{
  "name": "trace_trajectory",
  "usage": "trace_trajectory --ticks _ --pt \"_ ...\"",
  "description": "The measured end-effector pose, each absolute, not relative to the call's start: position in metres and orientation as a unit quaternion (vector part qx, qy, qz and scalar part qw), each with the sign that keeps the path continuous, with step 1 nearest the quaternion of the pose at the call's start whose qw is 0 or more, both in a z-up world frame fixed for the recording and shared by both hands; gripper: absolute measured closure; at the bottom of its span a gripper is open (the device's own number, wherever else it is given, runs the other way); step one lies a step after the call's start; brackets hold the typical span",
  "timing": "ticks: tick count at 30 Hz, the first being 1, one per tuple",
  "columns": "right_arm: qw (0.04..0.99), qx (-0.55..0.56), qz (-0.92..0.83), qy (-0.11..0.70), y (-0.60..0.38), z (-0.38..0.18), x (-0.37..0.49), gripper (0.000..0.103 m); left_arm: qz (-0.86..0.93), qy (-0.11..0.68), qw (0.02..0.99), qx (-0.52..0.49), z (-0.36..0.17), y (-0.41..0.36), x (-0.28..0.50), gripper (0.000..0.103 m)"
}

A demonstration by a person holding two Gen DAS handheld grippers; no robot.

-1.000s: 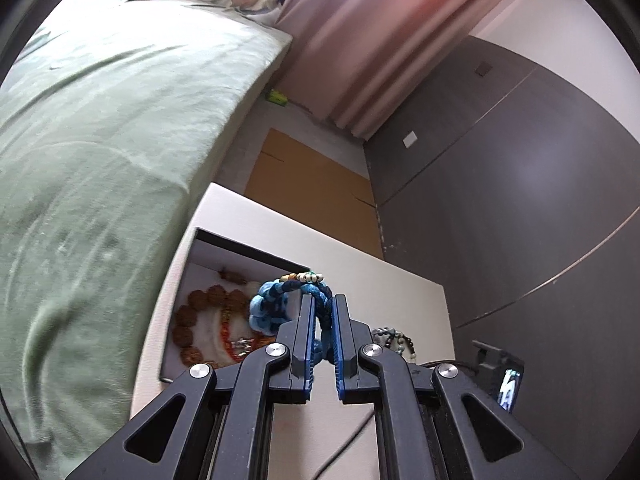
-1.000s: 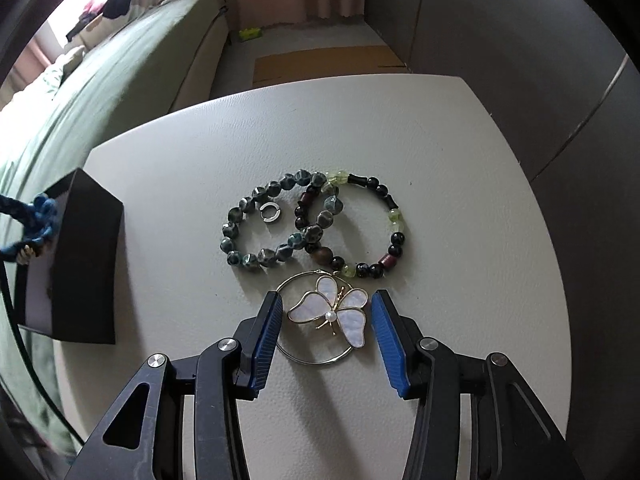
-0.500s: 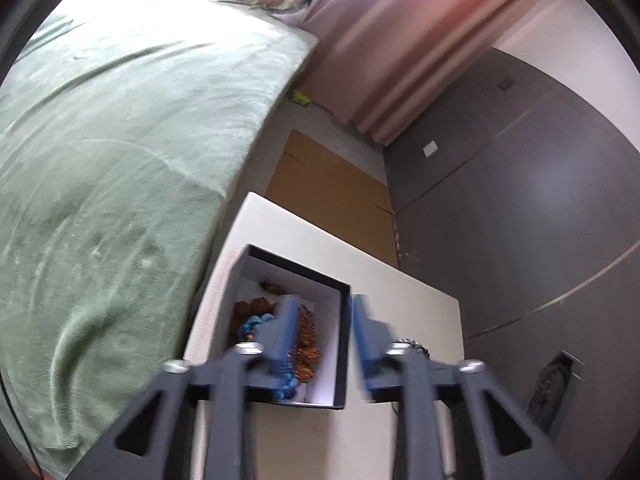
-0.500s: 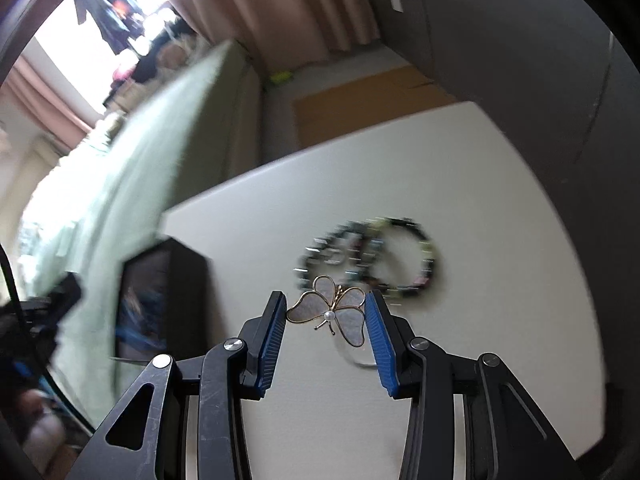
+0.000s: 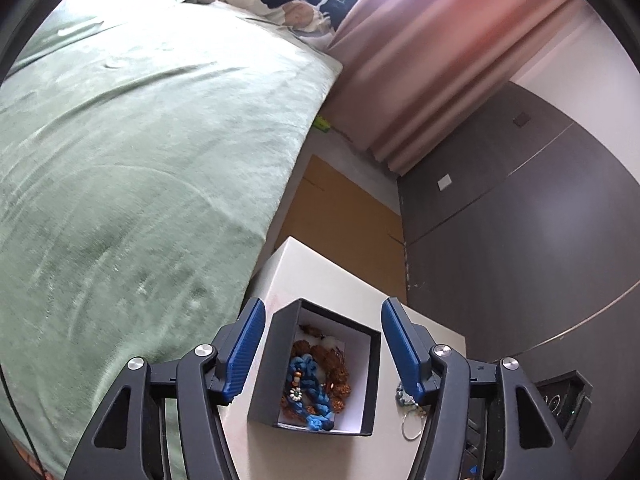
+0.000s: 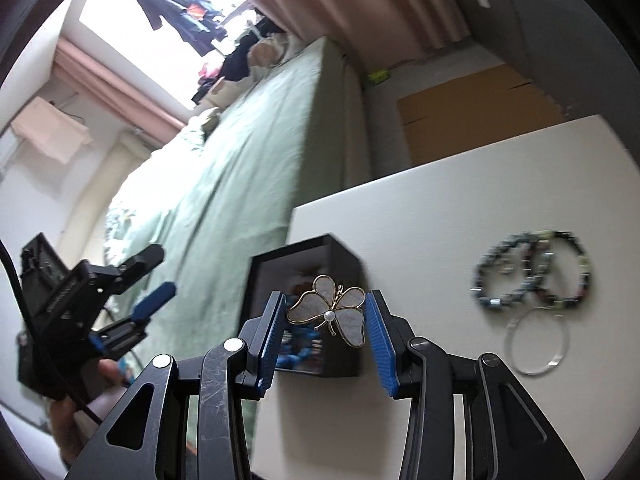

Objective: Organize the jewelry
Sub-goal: 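Open the right tool to drop the butterfly pendant into the box, then close the left tool on the green-and-black bead bracelets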

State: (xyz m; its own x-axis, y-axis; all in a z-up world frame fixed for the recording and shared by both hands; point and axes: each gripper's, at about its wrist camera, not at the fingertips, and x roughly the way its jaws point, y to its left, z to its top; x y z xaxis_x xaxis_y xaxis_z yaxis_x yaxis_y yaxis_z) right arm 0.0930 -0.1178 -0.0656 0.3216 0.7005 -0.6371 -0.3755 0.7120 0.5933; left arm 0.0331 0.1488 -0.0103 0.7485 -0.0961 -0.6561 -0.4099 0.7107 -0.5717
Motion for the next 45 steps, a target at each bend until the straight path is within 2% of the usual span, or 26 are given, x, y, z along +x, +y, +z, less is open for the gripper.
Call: trace_trajectory --ticks 3,5,6,8,26,45 --pt "0.777 0.192 0.382 0.462 -0.096 -0.063 0.090 0.061 0.092 0.343 0.857 -0.373 -0.011 0.151 0.032 0.041" --pt "0.771 0.189 0.395 0.463 -0.087 -0.062 0.091 0.053 0.092 0.344 0.857 -0.374 -0.012 0.151 0.034 0.041" --pt "0.767 0.190 0.395 0.468 -0.086 -0.064 0.092 0.045 0.091 0.344 0.858 -0.371 -0.012 0.150 0.034 0.041" --pt "0.772 0.197 0.383 0.468 -0.094 -0.066 0.093 0.040 0.090 0.347 0.859 -0.366 -0.011 0.147 0.035 0.041" --pt "0.830 0.193 0.241 0.466 -0.209 -0.047 0.091 0.039 0.036 0.385 0.870 -0.305 -0.014 0.070 0.053 0.041" --pt "0.819 0.237 0.131 0.506 -0.292 -0.067 0.107 0.040 -0.005 0.441 0.871 -0.217 -0.023 -0.030 0.092 0.042"
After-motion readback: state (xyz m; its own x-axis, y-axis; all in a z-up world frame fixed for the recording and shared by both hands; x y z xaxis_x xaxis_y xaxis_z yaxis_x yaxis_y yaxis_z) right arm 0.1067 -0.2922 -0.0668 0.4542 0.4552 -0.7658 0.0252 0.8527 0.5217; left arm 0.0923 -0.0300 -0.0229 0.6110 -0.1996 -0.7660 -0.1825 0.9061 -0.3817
